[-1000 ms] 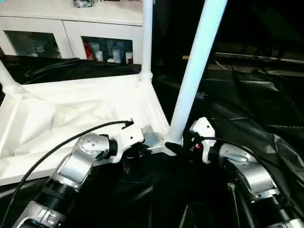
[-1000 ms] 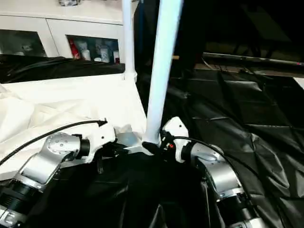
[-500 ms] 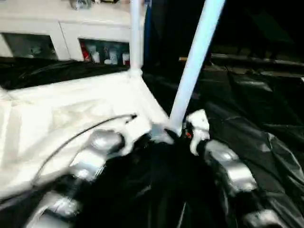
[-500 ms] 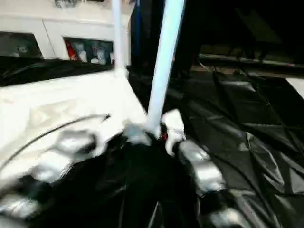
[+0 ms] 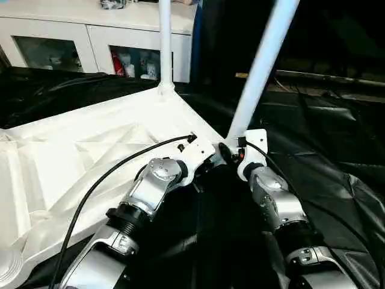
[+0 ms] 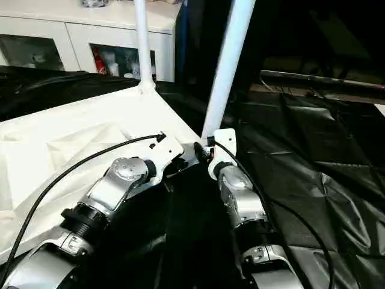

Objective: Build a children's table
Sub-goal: Rotate leg to tighten

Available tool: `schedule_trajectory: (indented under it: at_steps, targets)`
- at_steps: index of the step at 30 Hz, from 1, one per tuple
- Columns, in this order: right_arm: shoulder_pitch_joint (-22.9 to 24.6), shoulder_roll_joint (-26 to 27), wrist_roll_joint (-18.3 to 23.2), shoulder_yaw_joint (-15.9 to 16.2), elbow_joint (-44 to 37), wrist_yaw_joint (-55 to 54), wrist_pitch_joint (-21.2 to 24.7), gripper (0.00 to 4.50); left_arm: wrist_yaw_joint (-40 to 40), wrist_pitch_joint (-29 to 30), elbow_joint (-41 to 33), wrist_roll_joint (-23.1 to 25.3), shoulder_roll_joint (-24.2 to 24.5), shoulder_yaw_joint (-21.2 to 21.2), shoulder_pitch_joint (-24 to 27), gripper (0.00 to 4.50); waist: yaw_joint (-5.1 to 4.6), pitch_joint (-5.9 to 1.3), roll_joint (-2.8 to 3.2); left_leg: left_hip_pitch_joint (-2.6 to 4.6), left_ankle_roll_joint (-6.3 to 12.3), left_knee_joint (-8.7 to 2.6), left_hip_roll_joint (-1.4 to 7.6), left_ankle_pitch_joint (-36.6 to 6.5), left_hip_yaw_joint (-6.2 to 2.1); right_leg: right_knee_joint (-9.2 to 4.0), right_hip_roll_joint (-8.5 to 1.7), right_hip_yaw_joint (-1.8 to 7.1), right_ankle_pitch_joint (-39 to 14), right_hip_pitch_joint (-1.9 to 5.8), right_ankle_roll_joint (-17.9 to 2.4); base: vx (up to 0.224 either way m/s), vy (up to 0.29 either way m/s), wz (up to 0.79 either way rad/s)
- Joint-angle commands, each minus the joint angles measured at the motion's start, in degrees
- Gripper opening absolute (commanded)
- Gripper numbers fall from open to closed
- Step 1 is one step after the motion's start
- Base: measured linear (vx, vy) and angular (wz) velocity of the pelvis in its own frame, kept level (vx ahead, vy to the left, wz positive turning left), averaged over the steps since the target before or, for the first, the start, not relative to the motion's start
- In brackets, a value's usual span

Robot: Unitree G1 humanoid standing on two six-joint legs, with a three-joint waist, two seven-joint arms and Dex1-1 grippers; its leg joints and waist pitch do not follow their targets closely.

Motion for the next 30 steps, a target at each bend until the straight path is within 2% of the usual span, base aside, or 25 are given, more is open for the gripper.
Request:
schedule_trajectory:
  at_steps: [1,2,4,5,8,10,12,14,15,18,24,29,30]
  targets:
    - [0.0,-1.1,0.6,2.6,-2.0,5.6,0.2,3.91,-3.6,-1.9,1.4,-1.6,0.7,-1.4,1.3,0.0,0.17,-2.47,-0.54,-0.33,2.91,-4.66,4.95,-7.5,-2.17,-5.27,-6.78,3.22,-14.5,2.05,-10.9,0.0,0.0,0.0]
    - [0.3,-1.7,0.6,2.7,-2.7,6.7,0.6,4.0,-4.4,-1.9,1.2,-1.8,1.2,-1.4,1.5,0.0,0.18,-2.51,-0.5,-0.37,3.06,-4.62,4.97,-7.2,-2.14,-5.18,-6.84,3.27,-14.2,2.02,-10.9,0.0,0.0,0.0]
    - [2.8,-7.9,0.1,5.3,-8.2,15.4,2.8,4.2,-10.7,-2.9,-0.2,-3.1,5.3,-1.0,2.8,0.0,0.63,-2.65,-0.47,-0.5,4.04,-4.44,5.01,-4.9,-2.1,-4.9,-6.84,3.19,-10.9,2.37,-10.9,0.0,0.0,0.0]
    - [3.4,-9.3,0.1,6.0,-9.5,17.5,3.2,4.26,-11.9,-3.5,-0.4,-3.5,6.2,-0.8,2.9,0.0,0.56,-2.61,-0.43,-0.58,4.71,-4.43,5.07,-4.2,-2.03,-4.79,-6.78,3.09,-9.2,2.28,-11.3,0.0,0.0,0.0]
    - [5.5,-13.4,0.2,7.9,-13.0,23.9,3.6,4.32,-16.2,-5.1,-1.3,-5.0,8.4,-0.1,3.3,0.0,0.66,-2.71,-0.25,-0.46,5.14,-4.29,5.22,-4.2,-1.87,-4.84,-6.9,2.89,-9.0,2.19,-11.8,0.0,0.0,0.0]
    - [6.9,-16.4,0.8,9.2,-15.6,29.2,3.8,4.32,-21.4,-5.9,-3.1,-6.6,10.7,-0.2,4.0,0.0,0.79,-2.94,0.06,-0.3,5.39,-4.2,5.53,-2.5,-1.66,-4.36,-6.81,2.51,-4.6,2.25,-13.4,0.0,0.0,0.0]
    - [8.2,-19.3,1.5,10.4,-17.9,34.4,4.0,4.32,-28.4,-6.4,-6.1,-8.6,13.6,-1.6,5.0,0.0,0.81,-3.01,0.01,-0.76,5.87,-4.25,5.72,-1.1,-1.79,-3.76,-6.98,2.34,-1.1,2.67,-14.2,0.0,0.0,0.0]
    - [8.6,-20.4,2.2,10.9,-19.0,36.7,4.8,4.32,-30.8,-6.0,-7.4,-9.3,14.9,-2.4,5.4,0.0,0.9,-3.03,0.02,-0.5,6.26,-4.16,5.77,-0.9,-1.61,-3.76,-6.89,2.19,-0.1,2.42,-14.9,0.0,0.0,0.0]
    - [8.8,-21.0,2.4,11.3,-19.5,37.8,4.9,4.32,-32.0,-5.9,-8.1,-9.7,15.3,-2.6,5.6,0.0,1.06,-3.2,0.08,-0.53,6.53,-4.03,5.74,0.1,-1.58,-3.35,-6.92,2.21,2.0,2.55,-15.6,0.0,0.0,0.0]
    - [9.4,-22.5,2.9,12.1,-21.0,40.7,5.6,4.32,-36.0,-5.9,-10.4,-11.2,16.9,-3.1,6.3,0.0,1.33,-3.25,-0.01,-0.54,6.99,-3.96,5.9,1.0,-1.6,-3.01,-7.0,2.02,3.9,2.58,-16.2,0.0,0.0,0.0]
    - [9.9,-22.9,4.0,11.6,-22.1,43.0,6.3,4.32,-37.3,-6.5,-10.8,-11.5,17.8,-2.7,6.7,0.0,1.53,-3.14,-0.13,-0.49,5.64,-4.08,5.84,-0.4,-1.58,-3.33,-7.07,2.04,0.6,2.65,-15.6,0.0,0.0,0.0]
    - [10.3,-22.8,4.8,11.7,-22.9,44.7,7.0,4.32,-37.6,-6.4,-11.4,-11.8,18.5,-2.4,7.4,0.0,1.59,-3.23,-0.36,-0.6,5.82,-3.97,5.77,0.6,-1.56,-3.11,-7.12,2.03,1.6,2.78,-15.4,0.0,0.0,0.0]
    - [10.5,-22.7,4.9,11.8,-23.0,45.0,7.0,4.15,-37.6,-6.4,-11.5,-11.8,18.5,-2.3,7.6,0.0,1.56,-3.28,-0.48,-0.59,6.12,-3.9,5.72,1.1,-1.53,-3.02,-6.99,1.96,2.2,2.71,-15.3,0.0,0.0,0.0]
